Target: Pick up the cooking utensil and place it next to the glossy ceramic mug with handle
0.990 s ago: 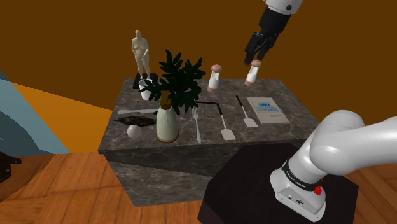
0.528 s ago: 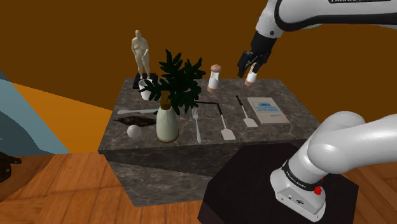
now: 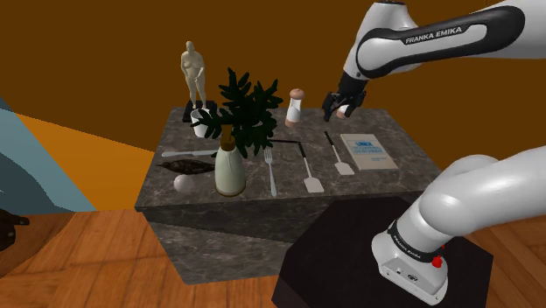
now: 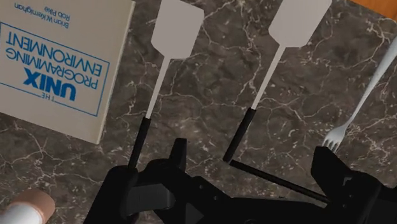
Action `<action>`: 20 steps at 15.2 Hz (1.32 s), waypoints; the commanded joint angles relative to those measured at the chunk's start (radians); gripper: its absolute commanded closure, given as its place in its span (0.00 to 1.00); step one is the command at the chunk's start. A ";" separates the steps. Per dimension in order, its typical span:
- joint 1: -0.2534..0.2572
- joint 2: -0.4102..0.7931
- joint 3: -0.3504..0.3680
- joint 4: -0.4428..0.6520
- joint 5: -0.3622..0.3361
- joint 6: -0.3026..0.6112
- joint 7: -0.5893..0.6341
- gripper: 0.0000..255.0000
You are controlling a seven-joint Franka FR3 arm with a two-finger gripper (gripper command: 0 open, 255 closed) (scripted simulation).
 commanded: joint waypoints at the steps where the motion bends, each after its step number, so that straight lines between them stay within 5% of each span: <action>1: -0.020 0.050 -0.011 -0.022 -0.008 0.070 0.019 0.00; 14: -0.128 0.469 -0.107 -0.044 -0.015 0.487 0.097 0.00; 20: -0.128 0.577 -0.111 -0.040 0.029 0.587 0.071 0.00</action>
